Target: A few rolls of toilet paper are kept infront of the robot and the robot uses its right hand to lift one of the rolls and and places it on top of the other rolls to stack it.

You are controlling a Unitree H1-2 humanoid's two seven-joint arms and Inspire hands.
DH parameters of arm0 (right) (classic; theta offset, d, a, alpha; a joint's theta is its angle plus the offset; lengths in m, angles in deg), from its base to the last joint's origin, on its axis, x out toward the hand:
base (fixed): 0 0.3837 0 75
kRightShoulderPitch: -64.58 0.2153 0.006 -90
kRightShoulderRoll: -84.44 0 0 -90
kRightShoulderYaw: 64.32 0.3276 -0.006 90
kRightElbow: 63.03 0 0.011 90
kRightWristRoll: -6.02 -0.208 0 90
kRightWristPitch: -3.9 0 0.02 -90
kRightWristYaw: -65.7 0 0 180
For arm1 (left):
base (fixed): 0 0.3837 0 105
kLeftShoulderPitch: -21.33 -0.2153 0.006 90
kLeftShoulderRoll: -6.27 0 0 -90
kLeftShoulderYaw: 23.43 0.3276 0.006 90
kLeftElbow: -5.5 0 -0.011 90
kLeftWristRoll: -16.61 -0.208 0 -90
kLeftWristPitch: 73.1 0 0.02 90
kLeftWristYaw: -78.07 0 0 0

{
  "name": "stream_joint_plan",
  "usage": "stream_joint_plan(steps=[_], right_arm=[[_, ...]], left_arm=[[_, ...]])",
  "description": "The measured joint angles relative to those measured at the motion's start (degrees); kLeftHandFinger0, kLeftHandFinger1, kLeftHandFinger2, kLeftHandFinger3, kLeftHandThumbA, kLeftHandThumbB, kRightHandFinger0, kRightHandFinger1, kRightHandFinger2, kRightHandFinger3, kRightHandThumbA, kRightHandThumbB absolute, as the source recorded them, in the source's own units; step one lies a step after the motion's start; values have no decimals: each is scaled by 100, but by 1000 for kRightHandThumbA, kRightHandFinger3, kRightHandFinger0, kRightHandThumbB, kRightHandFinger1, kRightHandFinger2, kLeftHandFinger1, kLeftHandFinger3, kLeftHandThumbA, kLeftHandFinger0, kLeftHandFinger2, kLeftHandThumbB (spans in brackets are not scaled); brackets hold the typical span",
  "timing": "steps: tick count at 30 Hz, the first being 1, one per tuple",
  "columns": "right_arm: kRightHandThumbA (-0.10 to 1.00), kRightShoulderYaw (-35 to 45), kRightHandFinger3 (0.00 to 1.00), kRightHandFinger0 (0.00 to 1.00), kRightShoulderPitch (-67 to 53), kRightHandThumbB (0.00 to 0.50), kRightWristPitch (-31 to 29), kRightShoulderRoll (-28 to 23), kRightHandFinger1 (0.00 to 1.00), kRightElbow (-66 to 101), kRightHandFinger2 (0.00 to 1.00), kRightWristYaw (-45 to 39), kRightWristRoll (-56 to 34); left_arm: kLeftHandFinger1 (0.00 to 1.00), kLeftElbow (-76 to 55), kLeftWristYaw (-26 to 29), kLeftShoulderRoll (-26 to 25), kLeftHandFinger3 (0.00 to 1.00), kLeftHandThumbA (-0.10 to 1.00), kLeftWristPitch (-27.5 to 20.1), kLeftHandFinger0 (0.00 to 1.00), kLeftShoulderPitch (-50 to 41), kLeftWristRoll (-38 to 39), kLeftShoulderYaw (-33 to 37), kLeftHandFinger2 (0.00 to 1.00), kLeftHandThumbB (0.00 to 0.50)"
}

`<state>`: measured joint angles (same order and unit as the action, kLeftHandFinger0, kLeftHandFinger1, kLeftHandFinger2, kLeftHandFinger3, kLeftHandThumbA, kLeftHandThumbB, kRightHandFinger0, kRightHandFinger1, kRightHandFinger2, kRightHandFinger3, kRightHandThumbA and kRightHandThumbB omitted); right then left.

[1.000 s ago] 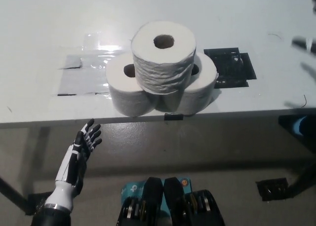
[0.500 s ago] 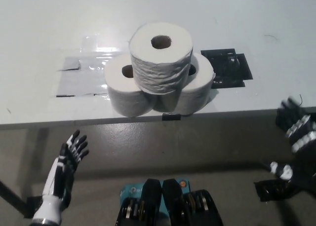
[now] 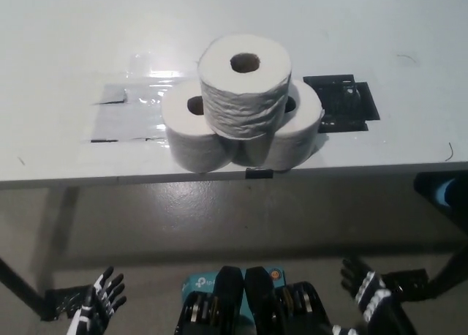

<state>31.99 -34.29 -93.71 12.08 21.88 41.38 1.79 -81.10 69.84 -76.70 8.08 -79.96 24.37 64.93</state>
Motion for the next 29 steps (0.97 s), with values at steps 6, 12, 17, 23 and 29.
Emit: stream_joint_plan(steps=[6,12,17,23,29], right_arm=[[1000,-190,1000,1000,-171,165,-224,-152,1000,-56,1000,101,-2],[1000,-313,1000,1000,-251,172,-233,-255,1000,-56,1000,105,-220],[1000,-365,1000,1000,-258,177,-49,-256,1000,-55,1000,96,-528],[1000,-422,1000,1000,-254,169,68,-276,1000,-55,1000,99,-729],[1000,-451,1000,1000,-241,182,110,-319,1000,-54,1000,109,-831]], left_arm=[[1000,-96,-20,0,1000,1000,-42,1000,-85,-2,114,1000,174],[1000,-98,-66,2,1000,1000,-91,1000,-152,-2,163,1000,157],[1000,-98,-80,5,1000,1000,-122,1000,-159,2,161,1000,148],[1000,-102,-109,6,1000,1000,-132,1000,-173,4,161,1000,152],[1000,-103,-119,16,1000,1000,-132,1000,-165,3,160,1000,147]])
